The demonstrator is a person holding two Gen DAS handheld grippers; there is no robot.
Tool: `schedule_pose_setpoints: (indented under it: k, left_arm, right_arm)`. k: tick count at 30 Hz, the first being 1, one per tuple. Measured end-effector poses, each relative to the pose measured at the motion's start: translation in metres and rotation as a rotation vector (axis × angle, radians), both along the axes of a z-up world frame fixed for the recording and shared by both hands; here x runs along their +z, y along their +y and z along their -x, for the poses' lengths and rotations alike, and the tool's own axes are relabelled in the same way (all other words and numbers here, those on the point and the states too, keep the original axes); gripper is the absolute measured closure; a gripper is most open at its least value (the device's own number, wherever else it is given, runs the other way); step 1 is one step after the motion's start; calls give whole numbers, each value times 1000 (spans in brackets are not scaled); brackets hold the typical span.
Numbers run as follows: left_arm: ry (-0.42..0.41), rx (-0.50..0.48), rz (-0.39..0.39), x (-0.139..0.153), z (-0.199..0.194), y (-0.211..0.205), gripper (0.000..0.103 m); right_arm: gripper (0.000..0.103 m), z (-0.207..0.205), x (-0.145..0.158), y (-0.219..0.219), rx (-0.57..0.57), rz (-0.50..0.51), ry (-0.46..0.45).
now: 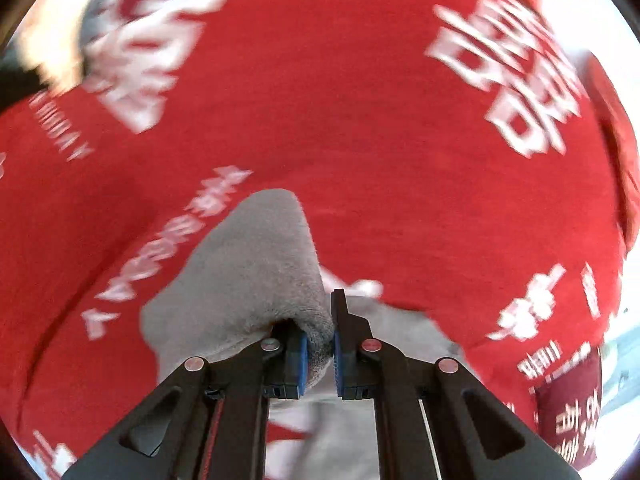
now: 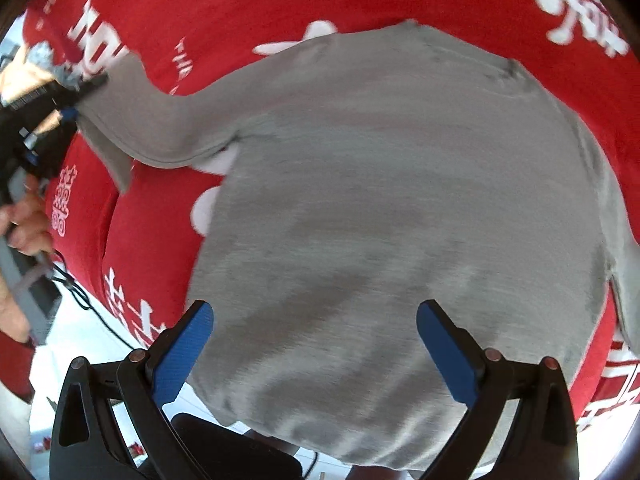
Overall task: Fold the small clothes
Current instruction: 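Fold the held sleeve across the sweater body with the left tool, release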
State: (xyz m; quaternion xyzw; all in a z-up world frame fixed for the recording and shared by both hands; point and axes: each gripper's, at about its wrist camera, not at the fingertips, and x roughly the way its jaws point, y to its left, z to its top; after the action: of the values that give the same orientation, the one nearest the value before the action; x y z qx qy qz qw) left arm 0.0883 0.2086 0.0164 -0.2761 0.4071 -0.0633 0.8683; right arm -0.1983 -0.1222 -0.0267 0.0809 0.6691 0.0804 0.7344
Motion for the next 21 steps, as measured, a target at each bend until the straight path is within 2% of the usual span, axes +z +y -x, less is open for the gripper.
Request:
schedule_pose_setpoints:
  k: [3,6,10,13,15,18,20,21]
  left_arm:
    - [-37,-123,-34,17,-8,-62,93]
    - [-26,-252,-57,12,-12,-136,93]
    - [50,-393,-131,-24,-13,-233,93]
    - [149,-454,-174,-63,-13,-280,92]
    - [191,-451,-208,-80,-8,-291,92]
    - [264,-459,-298,-94,-1,-303,92]
    - [265,-470,-325,-93,5,-302,92]
    - [261,-475,-332,-89,8,-301,84]
  right_arm:
    - [1,3,8,-38,-59,1,-22]
    - [1,8,8,-82,-134,2,-20]
    - [1,23,5,-136,-225,12,-6]
    - [1,36,-2,-168,-264,24,7]
    - [1,43,-10,-184,-285,26,20]
    - [1,49,-20,-204,-307,23,39]
    - [1,52,-25,-206,-312,25,42]
    - [1,51,-25,-208,-313,28,38]
